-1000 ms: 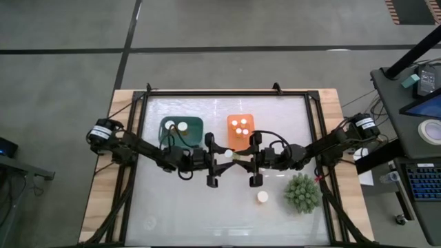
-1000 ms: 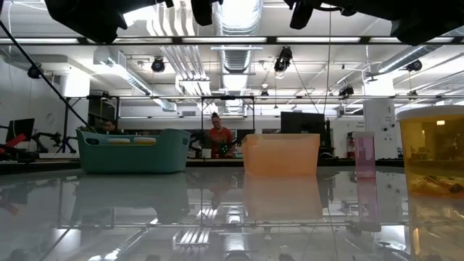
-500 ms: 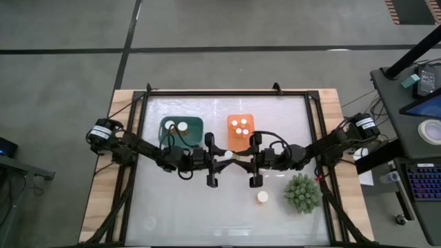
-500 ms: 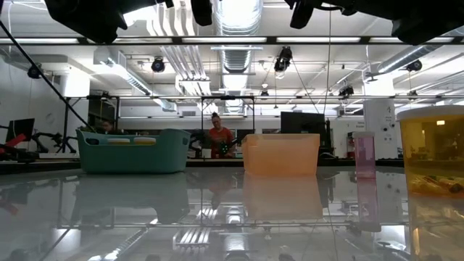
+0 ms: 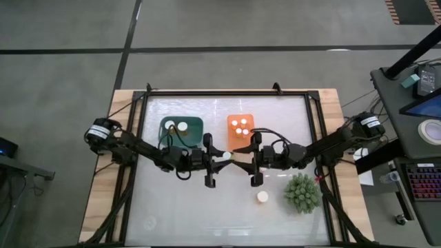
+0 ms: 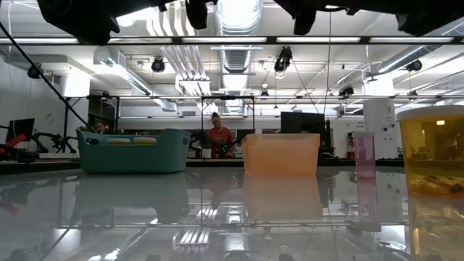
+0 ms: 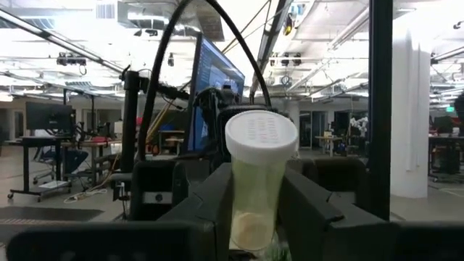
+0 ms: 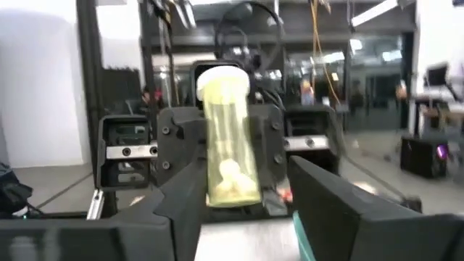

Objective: Pick and place medicine bottles into bin by pill shape (circle, oval)
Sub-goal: Put the small yellow pill bottle into the orange bin

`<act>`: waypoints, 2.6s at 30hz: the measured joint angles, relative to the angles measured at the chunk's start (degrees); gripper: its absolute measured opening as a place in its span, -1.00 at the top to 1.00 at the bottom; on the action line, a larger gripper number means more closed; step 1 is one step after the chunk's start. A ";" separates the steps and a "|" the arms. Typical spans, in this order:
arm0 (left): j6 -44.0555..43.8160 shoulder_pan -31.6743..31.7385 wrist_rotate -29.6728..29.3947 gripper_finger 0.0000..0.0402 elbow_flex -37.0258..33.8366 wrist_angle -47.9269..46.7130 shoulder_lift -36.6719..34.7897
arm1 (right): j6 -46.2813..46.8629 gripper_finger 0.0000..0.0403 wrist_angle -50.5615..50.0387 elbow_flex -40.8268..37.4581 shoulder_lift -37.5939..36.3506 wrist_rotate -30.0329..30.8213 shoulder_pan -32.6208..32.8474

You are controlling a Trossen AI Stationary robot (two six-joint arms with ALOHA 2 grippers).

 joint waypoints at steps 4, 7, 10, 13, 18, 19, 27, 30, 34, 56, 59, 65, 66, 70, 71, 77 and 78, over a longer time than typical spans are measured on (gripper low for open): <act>-0.20 -0.09 -1.33 0.62 -1.74 -6.55 -2.97 | 4.67 -0.05 -15.04 0.29 -6.29 0.50 0.00; -1.56 -0.17 -3.69 0.62 -2.45 -16.44 -5.45 | 7.70 -0.07 -30.48 2.62 -11.33 0.52 0.00; -3.29 -0.20 -5.30 0.62 -2.49 -26.10 -6.41 | 8.80 -0.06 -45.88 6.79 -14.45 0.48 0.00; -4.21 -0.20 -5.44 0.61 -2.49 -30.44 -6.41 | 9.07 -0.05 -57.04 11.23 -15.08 0.44 0.00; -4.69 -0.20 -5.64 0.61 -2.58 -32.12 -6.44 | 8.99 -0.04 -68.68 18.62 -12.82 0.46 0.00; -4.62 -0.20 -5.64 0.61 -2.58 -32.01 -6.44 | 8.82 -0.04 -70.33 20.05 -11.97 0.46 -0.03; -4.15 -0.20 -5.66 0.61 -2.69 -32.14 -6.44 | 8.93 -0.04 -82.68 30.74 -4.74 0.41 -0.05; -4.13 -0.20 -5.64 0.61 -2.73 -32.34 -6.44 | 9.01 -0.04 -86.17 33.88 -2.07 0.39 -0.05; -4.11 -0.20 -5.64 0.61 -2.80 -32.31 -6.44 | 9.02 -0.04 -88.33 37.19 0.76 0.35 -0.05; -3.13 -0.28 -5.62 0.61 -2.91 -31.84 -6.44 | 8.99 -0.04 -89.64 41.11 4.15 -0.07 -2.06; -3.11 -0.31 -5.62 0.61 -2.91 -31.76 -6.44 | 8.99 -0.04 -89.48 41.11 4.42 -0.05 -2.06; -3.00 -0.31 -5.60 0.61 -2.78 -32.00 -6.46 | 9.01 -0.02 -89.44 41.09 5.48 -0.09 -2.28; -3.00 -0.31 -5.62 0.61 -2.78 -31.99 -6.45 | 9.03 -0.01 -89.40 41.11 5.48 -0.09 -2.28; -3.02 -0.28 -5.62 0.61 -2.78 -31.96 -6.46 | 9.01 0.10 -89.44 41.11 5.48 -0.11 -2.30; -3.02 -0.28 -5.62 0.61 -2.78 -31.98 -6.46 | 9.02 0.13 -89.44 41.11 5.48 -0.11 -2.30; -3.07 -0.28 -5.69 0.61 -2.79 -31.94 -6.45 | 9.03 0.34 -89.37 41.11 5.51 -0.30 -2.28; -3.06 -0.28 -5.69 0.61 -2.77 -31.94 -6.46 | 9.04 0.38 -89.40 41.11 5.53 -0.31 -2.28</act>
